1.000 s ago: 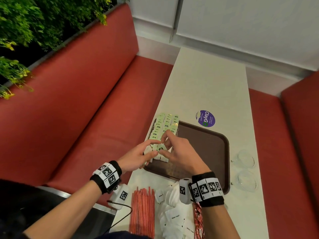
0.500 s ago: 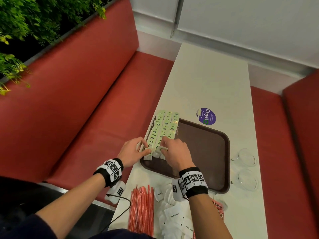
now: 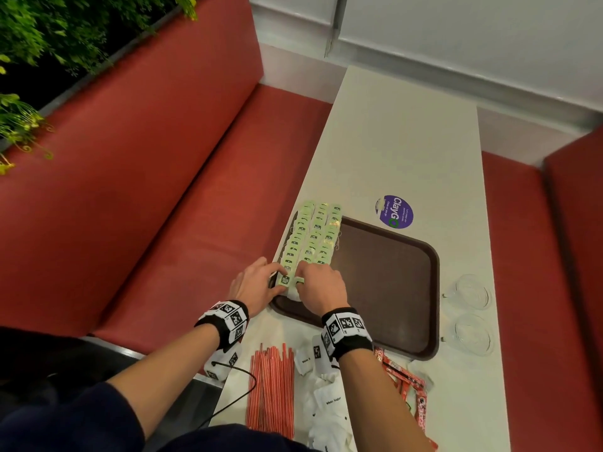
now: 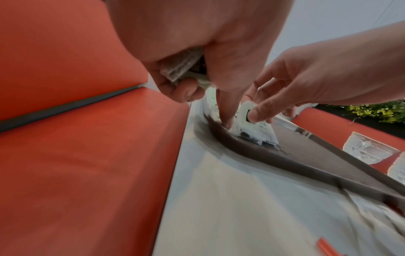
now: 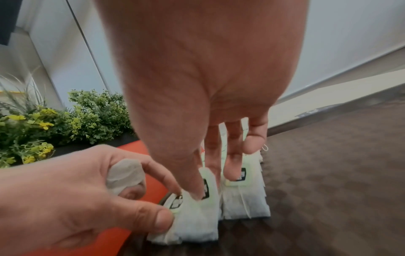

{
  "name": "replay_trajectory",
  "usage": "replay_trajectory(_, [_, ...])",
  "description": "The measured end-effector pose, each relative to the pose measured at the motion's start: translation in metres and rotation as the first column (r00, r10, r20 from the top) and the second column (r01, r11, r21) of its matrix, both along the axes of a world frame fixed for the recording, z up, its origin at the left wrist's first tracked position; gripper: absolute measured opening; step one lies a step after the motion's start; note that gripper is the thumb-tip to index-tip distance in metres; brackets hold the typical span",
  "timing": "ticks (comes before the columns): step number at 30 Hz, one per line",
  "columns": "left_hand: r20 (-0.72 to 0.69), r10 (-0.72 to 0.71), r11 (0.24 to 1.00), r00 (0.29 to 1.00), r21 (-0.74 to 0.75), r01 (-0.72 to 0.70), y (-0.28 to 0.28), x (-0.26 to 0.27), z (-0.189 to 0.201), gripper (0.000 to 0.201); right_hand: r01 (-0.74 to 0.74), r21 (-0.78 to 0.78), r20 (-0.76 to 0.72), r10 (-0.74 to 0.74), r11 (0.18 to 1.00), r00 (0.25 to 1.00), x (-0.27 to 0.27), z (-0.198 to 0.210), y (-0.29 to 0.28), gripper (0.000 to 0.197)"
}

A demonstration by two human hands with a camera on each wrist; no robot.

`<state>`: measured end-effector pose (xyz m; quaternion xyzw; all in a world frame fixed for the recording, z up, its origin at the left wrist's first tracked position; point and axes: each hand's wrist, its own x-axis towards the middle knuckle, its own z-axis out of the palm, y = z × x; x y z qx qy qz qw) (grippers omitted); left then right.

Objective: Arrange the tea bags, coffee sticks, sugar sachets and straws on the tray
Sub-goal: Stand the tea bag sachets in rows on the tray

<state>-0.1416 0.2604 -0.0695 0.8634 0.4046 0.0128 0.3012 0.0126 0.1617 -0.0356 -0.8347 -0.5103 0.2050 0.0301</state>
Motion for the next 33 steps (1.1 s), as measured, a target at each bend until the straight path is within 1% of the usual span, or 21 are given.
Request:
replay_trajectory(4, [-0.015, -0.03, 0.999, 0.999, 0.019, 0.03, 0.001, 0.001, 0.002, 0.03, 0.097, 0.171, 0.03, -0.103, 0.981, 0.994, -0.007, -0.007, -0.009, 0.034])
replay_trajectory(6, [-0.019, -0.032, 0.999, 0.999, 0.018, 0.032, 0.001, 0.001, 0.004, 0.03, 0.129, 0.209, 0.008, -0.133, 0.969, 0.991, -0.011, -0.012, -0.014, 0.035])
replay_trajectory(9, [-0.028, -0.028, 0.999, 0.999, 0.017, 0.029, 0.001, 0.002, 0.005, 0.031, 0.145, 0.194, -0.013, -0.146, 0.97, 0.989, -0.019, -0.02, -0.021, 0.032])
replay_trajectory(12, [-0.032, -0.03, 0.999, 0.999, 0.028, 0.031, 0.0, 0.003, 0.007, 0.031, 0.18, 0.181, -0.013, -0.181, 0.967, 0.983, -0.027, -0.026, -0.026, 0.037])
replay_trajectory(15, [-0.037, -0.034, 0.999, 0.999, 0.03, 0.035, 0.0, 0.002, 0.007, 0.032, 0.212, 0.195, -0.016, -0.213, 0.958, 0.977, -0.031, -0.028, -0.026, 0.038])
replay_trajectory(21, [-0.045, -0.037, 0.999, 0.998, 0.038, 0.039, 0.001, 0.002, 0.009, 0.033, 0.237, 0.253, 0.03, -0.252, 0.938, 0.967, -0.03, -0.028, -0.025, 0.036])
replay_trajectory(28, [-0.05, -0.033, 0.998, 0.998, 0.045, 0.035, 0.0, 0.003, 0.008, 0.033, 0.219, 0.228, 0.036, -0.233, 0.949, 0.972, -0.024, -0.035, -0.023, 0.022])
replay_trajectory(33, [-0.037, -0.034, 0.998, 0.999, 0.052, 0.036, 0.0, 0.002, 0.006, 0.032, 0.179, 0.242, 0.089, -0.206, 0.954, 0.975, -0.022, -0.037, -0.021, 0.015])
